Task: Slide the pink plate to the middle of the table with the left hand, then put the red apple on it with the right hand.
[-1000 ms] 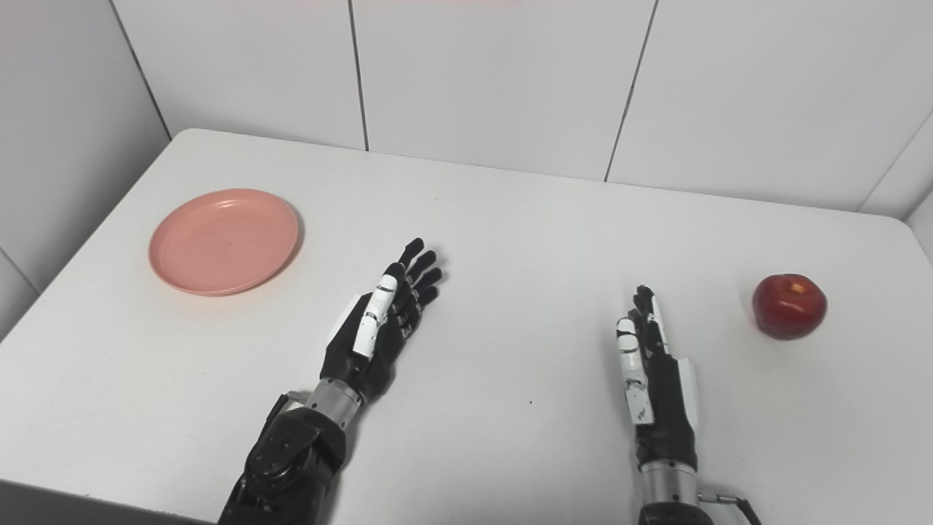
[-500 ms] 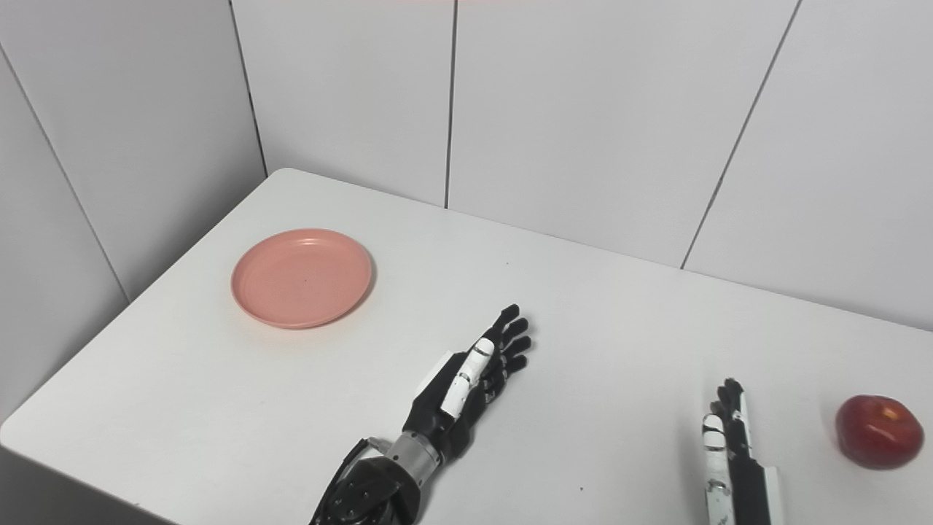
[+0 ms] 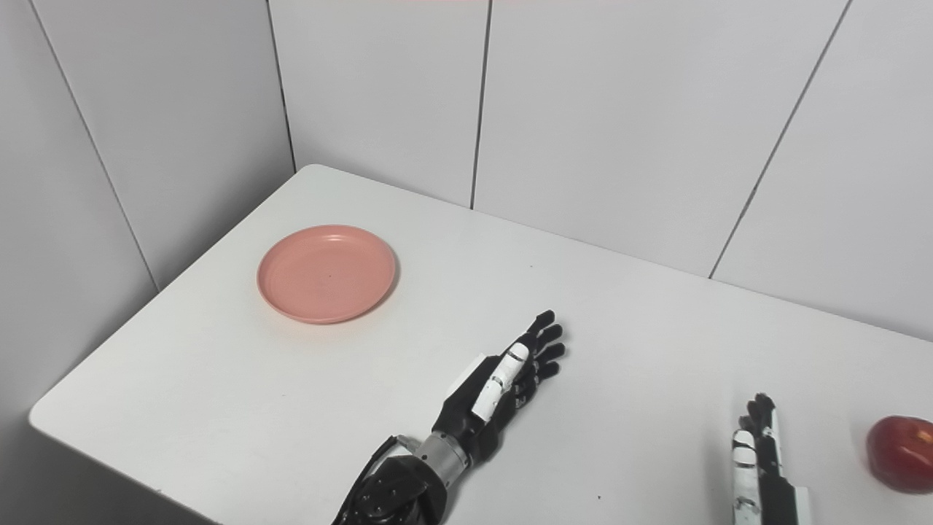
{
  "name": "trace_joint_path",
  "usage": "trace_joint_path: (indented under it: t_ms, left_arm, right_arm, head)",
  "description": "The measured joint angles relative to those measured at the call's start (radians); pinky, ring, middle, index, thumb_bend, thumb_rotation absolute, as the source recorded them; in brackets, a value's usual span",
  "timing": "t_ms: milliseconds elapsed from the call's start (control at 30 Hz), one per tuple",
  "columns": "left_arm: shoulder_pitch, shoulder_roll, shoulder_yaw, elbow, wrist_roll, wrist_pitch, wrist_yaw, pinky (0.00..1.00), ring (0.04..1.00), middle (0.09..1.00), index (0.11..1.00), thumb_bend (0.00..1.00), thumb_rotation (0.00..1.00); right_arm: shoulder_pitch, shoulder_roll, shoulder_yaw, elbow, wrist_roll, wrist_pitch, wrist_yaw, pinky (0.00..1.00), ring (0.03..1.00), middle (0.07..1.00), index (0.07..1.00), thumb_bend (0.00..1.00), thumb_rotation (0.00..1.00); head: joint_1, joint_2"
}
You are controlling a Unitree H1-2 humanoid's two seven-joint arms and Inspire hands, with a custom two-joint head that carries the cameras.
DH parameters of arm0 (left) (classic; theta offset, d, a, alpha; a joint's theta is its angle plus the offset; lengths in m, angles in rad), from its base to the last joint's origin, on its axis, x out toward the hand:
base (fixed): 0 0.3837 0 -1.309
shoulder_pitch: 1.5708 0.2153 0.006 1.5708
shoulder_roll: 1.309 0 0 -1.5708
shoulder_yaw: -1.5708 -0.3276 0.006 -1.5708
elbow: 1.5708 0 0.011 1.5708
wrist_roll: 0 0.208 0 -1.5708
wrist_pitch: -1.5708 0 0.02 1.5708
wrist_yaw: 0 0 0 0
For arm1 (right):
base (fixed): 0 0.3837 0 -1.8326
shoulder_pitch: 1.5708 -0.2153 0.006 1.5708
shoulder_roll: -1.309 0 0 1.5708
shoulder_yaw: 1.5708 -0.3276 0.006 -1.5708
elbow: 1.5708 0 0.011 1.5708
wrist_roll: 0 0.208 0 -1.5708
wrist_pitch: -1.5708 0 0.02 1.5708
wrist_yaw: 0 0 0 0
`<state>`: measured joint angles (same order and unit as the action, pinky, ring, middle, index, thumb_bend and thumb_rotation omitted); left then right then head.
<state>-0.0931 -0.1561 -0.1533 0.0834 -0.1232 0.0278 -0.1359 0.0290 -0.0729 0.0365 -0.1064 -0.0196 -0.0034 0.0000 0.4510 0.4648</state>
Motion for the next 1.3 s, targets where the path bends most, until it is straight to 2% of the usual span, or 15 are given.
trace_joint_path:
  t_ms: [300,1100,1300]
  left_arm:
    - [0.000,-0.001,-0.005,-0.001,0.002,0.000,0.001,0.95,0.981,1.000,0.996,0.39,1.00]
    - [0.000,-0.002,-0.003,-0.008,0.001,0.004,0.002,0.98,0.982,1.000,0.990,0.40,1.00]
    - [0.002,0.000,0.003,-0.031,0.000,0.035,0.002,1.00,0.994,1.000,0.989,0.40,1.00]
  right_arm:
    - [0.022,-0.001,0.000,-0.021,0.006,0.001,0.017,1.00,1.000,1.000,1.000,0.08,1.00]
    - [0.039,0.010,0.001,-0.057,-0.004,0.027,0.023,1.00,1.000,1.000,1.000,0.00,1.00]
    - [0.039,0.022,0.001,-0.059,-0.006,0.043,0.023,1.00,1.000,1.000,1.000,0.00,1.00]
  head:
    - [0.008,0.006]
    - [0.012,0.020]
    - [0.015,0.018]
